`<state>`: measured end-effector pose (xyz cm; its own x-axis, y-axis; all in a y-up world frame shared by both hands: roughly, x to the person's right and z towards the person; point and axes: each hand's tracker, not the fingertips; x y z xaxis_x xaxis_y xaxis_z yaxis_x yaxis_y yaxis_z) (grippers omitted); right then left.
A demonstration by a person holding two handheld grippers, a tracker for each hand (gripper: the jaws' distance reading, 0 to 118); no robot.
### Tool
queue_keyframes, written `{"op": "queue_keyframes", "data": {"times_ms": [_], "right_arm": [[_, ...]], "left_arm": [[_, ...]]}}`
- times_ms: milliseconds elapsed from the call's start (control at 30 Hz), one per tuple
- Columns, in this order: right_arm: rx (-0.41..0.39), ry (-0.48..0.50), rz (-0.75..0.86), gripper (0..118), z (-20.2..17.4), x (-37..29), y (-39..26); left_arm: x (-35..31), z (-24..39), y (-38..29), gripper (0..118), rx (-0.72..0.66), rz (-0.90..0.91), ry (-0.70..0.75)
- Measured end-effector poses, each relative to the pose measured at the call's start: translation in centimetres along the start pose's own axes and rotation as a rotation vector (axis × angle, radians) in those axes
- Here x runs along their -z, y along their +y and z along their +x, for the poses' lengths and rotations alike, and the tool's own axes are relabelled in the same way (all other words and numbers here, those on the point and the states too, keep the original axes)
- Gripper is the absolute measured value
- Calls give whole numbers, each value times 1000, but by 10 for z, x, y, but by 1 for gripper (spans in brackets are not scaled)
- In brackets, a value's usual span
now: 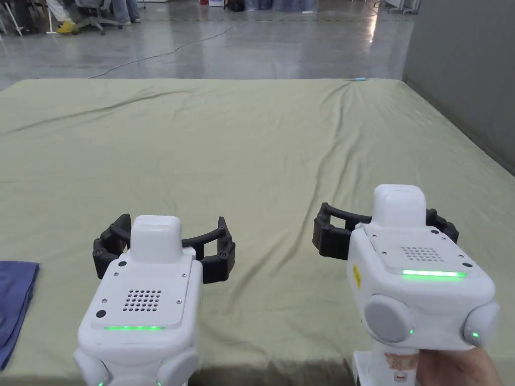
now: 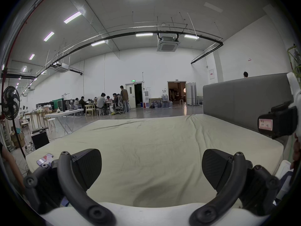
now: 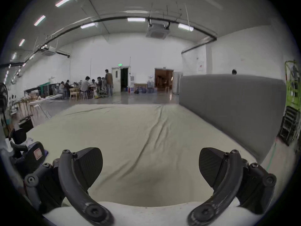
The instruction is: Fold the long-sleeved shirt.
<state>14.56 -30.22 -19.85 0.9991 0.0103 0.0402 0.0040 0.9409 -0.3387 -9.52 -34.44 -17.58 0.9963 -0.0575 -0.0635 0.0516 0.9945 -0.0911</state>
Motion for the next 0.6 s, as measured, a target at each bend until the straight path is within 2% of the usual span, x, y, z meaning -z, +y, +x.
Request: {"op": "queue_keyframes", "data": {"times_ms": [100, 133, 300, 333, 600], "right_arm": [[-53, 80, -77, 117, 2, 0, 2], [-49, 102, -69, 117, 3, 2, 0], [42, 142, 29, 117, 14, 1, -8], [64, 146, 45, 117, 17, -1, -9], [49, 105, 66, 117, 22, -2, -8]], "left_arm": [[0, 0, 0, 118, 3, -2, 4], [0, 0, 0, 118, 2, -4, 4], [0, -2, 0, 118, -3, -4, 5], [0, -2, 0, 118, -1, -4, 6], [0, -2, 0, 118, -14, -5, 7]]}}
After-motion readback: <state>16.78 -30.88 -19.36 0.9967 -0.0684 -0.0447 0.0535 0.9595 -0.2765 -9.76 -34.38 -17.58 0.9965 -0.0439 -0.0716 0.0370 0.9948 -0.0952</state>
